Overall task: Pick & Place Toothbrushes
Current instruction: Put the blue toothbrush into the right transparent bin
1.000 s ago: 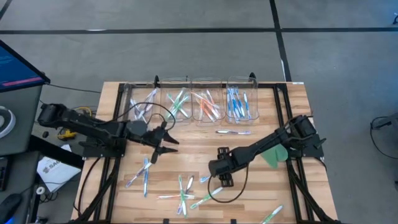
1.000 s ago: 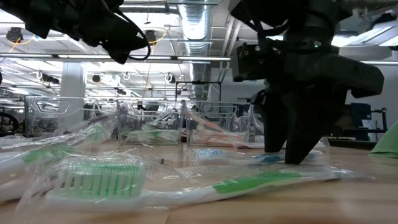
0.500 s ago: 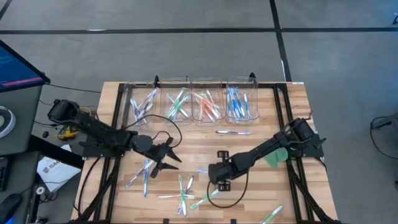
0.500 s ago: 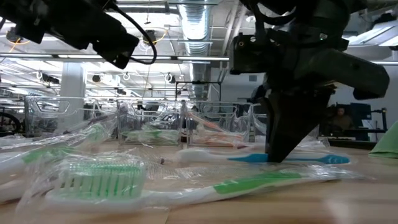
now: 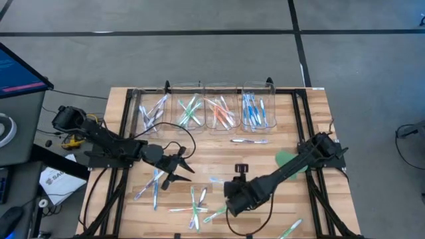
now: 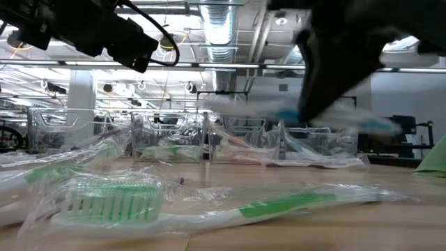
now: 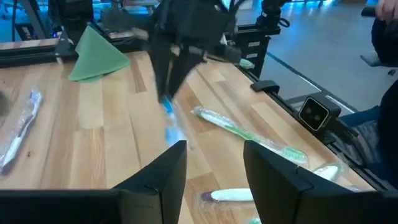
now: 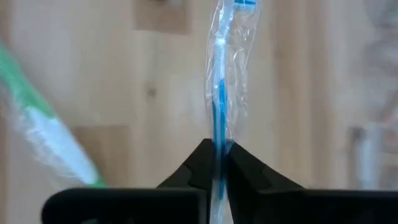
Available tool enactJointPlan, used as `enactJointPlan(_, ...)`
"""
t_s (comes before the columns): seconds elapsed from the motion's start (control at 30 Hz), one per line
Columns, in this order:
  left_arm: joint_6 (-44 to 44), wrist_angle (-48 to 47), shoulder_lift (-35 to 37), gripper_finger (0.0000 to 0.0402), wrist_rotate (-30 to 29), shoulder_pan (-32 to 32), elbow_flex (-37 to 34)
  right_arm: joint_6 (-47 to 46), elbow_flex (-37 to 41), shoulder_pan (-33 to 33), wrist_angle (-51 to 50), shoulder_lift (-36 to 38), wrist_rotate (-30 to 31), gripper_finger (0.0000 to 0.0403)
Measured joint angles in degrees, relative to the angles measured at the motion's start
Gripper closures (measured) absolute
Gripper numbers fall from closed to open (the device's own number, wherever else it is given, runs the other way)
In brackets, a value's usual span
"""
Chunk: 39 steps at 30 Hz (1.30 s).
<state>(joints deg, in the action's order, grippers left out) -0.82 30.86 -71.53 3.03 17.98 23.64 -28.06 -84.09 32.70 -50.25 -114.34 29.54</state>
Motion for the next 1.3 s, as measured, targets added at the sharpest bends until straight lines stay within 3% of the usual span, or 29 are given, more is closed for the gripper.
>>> enactJointPlan(0.33,3.7,0.2,0.0,0.0248,0.0,0.8,0.0,-3.5,-11.4,-1.8,-27.1,5.9,7.6,0.0395)
enactJointPlan(0.5,4.1,0.1,0.0,0.0248,0.0,2.0,-0.3,-3.6,-10.7,-5.1,-33.6,13.3,11.3,0.0378)
enactJointPlan(0.67,2.8,0.1,0.0,0.0248,0.0,1.3,-1.8,-3.5,-5.4,-9.9,-36.2,22.5,16.8,0.0392)
enactJointPlan(0.87,0.8,0.1,0.0,0.0248,0.0,-0.9,-2.7,-2.5,8.8,-21.2,-25.9,36.6,16.6,0.0387)
enactJointPlan(1.03,0.7,0.1,0.0,0.0248,0.0,-3.1,-2.8,10.2,20.9,-34.5,-4.5,45.7,8.9,0.0385)
enactJointPlan(1.17,0.6,0.1,0.0,0.0248,0.0,-4.5,-2.8,20.3,27.6,-44.9,11.8,47.9,-1.2,0.0392)
enactJointPlan(1.3,0.6,0.1,0.0,0.0248,0.0,-5.5,-2.8,20.4,30.2,-53.5,14.4,45.7,-5.4,0.0383)
